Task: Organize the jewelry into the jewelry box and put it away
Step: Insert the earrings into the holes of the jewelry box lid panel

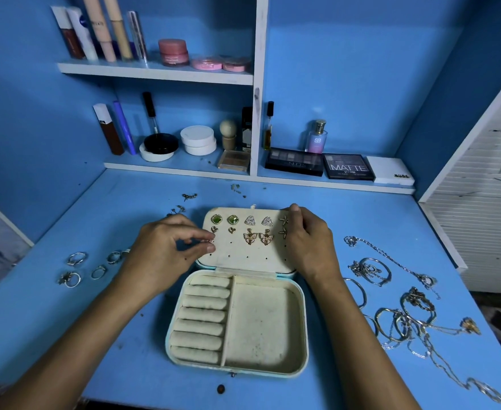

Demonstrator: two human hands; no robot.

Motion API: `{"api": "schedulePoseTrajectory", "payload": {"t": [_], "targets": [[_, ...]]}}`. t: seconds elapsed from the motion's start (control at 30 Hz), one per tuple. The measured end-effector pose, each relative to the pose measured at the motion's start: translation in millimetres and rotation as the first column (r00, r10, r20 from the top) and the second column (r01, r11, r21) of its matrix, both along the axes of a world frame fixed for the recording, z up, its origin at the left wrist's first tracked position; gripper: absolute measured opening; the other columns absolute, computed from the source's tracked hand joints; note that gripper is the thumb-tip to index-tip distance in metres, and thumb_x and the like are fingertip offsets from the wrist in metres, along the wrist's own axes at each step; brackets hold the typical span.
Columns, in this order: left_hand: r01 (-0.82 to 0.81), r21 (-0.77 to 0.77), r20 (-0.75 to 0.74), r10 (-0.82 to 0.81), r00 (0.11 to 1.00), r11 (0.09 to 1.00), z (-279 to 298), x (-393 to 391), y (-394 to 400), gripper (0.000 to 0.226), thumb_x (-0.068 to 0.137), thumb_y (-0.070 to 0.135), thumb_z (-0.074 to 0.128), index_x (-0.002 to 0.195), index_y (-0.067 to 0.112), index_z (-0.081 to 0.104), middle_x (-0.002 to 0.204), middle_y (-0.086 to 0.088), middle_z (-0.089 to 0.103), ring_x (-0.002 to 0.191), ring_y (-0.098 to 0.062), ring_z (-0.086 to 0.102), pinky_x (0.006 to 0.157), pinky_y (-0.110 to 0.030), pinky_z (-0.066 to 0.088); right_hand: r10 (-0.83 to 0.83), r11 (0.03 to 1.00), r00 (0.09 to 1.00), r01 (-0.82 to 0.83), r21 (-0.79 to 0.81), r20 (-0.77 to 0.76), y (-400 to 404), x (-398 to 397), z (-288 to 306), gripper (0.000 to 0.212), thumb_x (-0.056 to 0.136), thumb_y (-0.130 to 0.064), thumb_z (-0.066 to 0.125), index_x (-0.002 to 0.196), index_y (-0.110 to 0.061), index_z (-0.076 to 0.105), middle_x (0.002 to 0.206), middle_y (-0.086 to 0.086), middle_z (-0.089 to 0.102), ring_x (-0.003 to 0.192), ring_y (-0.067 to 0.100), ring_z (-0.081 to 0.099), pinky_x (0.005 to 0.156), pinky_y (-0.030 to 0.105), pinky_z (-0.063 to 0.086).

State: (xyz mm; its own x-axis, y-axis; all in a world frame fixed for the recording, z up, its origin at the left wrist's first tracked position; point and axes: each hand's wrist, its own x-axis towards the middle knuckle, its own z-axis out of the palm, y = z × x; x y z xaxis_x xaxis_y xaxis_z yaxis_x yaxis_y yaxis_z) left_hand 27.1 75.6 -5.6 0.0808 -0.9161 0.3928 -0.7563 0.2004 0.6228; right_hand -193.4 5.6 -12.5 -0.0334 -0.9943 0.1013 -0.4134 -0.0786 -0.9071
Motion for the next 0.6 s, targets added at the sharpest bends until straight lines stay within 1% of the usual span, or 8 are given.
{"api": "schedulePoseTrajectory", "payload": {"t": [0.1, 0.17, 0.27, 0.33, 0.4, 0.43, 0.5, 0.6], "targets": [[0.007, 0.002, 0.009, -0.007, 1.000, 1.000, -1.6, 0.9, 0.5, 0.020, 0.072, 0.024, 0.083, 0.092, 0.021, 0.081, 0.083, 0.010, 0.068, 0.078, -0.009, 0.063, 0.072, -0.011, 0.047, 0.002, 1.000, 1.000, -0.002, -0.006, -0.002, 0.3, -0.1, 0.1, 0.044, 0.106, -0.034, 0.037, 0.067, -0.015, 0.044, 0.062, -0.002, 0.046, 0.063, 0.015, 0.042, 0.063, 0.033, 0.037], [0.015, -0.005, 0.014, -0.015, 1.000, 1.000, -2.6, 0.4, 1.3, 0.024, 0.072, 0.027, 0.081, 0.096, 0.021, 0.081, 0.083, 0.011, 0.067, 0.078, -0.007, 0.063, 0.073, -0.008, 0.045, 0.004, 1.000, 1.000, -0.004, -0.007, -0.003, 0.1, -0.5, -0.8, 0.044, 0.106, -0.035, 0.037, 0.071, -0.011, 0.048, 0.063, 0.000, 0.047, 0.064, 0.017, 0.043, 0.064, 0.034, 0.038], [0.009, -0.033, -0.009, -0.009, 1.000, 0.999, -2.2, -0.4, 2.3, 0.024, 0.072, 0.023, 0.082, 0.096, 0.020, 0.080, 0.082, 0.009, 0.065, 0.076, -0.006, 0.061, 0.071, -0.003, 0.041, 0.006, 1.000, 1.000, -0.006, 0.000, 0.003, -0.3, -0.6, -1.1, 0.045, 0.106, -0.036, 0.037, 0.080, -0.004, 0.055, 0.068, 0.004, 0.053, 0.068, 0.018, 0.047, 0.066, 0.033, 0.040], [-0.023, -0.052, -0.023, 0.022, 0.999, 0.998, -0.8, -0.9, 2.6, 0.020, 0.074, 0.020, 0.083, 0.094, 0.021, 0.079, 0.081, 0.008, 0.064, 0.076, -0.009, 0.060, 0.070, -0.004, 0.040, 0.008, 1.000, 1.000, -0.008, -0.002, 0.004, -0.4, -0.6, -1.0, 0.044, 0.106, -0.036, 0.037, 0.076, -0.008, 0.053, 0.067, 0.003, 0.052, 0.067, 0.018, 0.046, 0.065, 0.033, 0.039], [-0.092, -0.054, -0.050, 0.090, 0.995, 0.994, -0.3, -1.6, 1.0, 0.016, 0.080, 0.018, 0.080, 0.095, 0.021, 0.075, 0.084, 0.010, 0.065, 0.078, -0.009, 0.060, 0.067, -0.004, 0.038, 0.007, 1.000, 1.000, -0.007, -0.009, 0.002, -0.6, -0.6, -1.1, 0.044, 0.106, -0.036, 0.037, 0.072, -0.011, 0.051, 0.065, 0.003, 0.051, 0.067, 0.018, 0.046, 0.064, 0.032, 0.039], [-0.133, -0.041, -0.086, 0.129, 0.988, 0.990, -1.0, -2.4, -0.8, 0.016, 0.083, 0.019, 0.077, 0.098, 0.021, 0.073, 0.086, 0.012, 0.065, 0.080, -0.008, 0.061, 0.067, -0.004, 0.038, 0.006, 1.000, 1.000, -0.006, -0.010, -0.002, -1.0, -0.7, -1.5, 0.044, 0.106, -0.036, 0.037, 0.075, -0.009, 0.053, 0.067, 0.006, 0.053, 0.068, 0.018, 0.047, 0.065, 0.032, 0.039], [-0.186, 0.027, -0.163, 0.188, 0.969, 0.982, -4.2, -4.0, -5.3, 0.022, 0.088, 0.023, 0.071, 0.109, 0.023, 0.068, 0.093, 0.016, 0.064, 0.085, -0.005, 0.061, 0.073, -0.011, 0.043, 0.002, 1.000, 1.000, -0.002, -0.001, -0.004, -1.5, -1.0, -2.0, 0.045, 0.106, -0.037, 0.037, 0.079, -0.006, 0.054, 0.069, 0.007, 0.055, 0.068, 0.019, 0.048, 0.065, 0.032, 0.040], [-0.154, 0.150, -0.214, 0.184, 0.959, 0.977, -11.8, -6.4, -12.0, 0.033, 0.091, 0.029, 0.067, 0.123, 0.023, 0.064, 0.106, 0.017, 0.060, 0.100, -0.007, 0.060, 0.086, -0.021, 0.045, 0.002, 1.000, 1.000, -0.002, 0.009, 0.000, -0.9, -0.8, -2.0, 0.044, 0.105, -0.038, 0.037, 0.075, -0.008, 0.050, 0.066, 0.001, 0.050, 0.066, 0.017, 0.045, 0.064, 0.033, 0.039]]}}
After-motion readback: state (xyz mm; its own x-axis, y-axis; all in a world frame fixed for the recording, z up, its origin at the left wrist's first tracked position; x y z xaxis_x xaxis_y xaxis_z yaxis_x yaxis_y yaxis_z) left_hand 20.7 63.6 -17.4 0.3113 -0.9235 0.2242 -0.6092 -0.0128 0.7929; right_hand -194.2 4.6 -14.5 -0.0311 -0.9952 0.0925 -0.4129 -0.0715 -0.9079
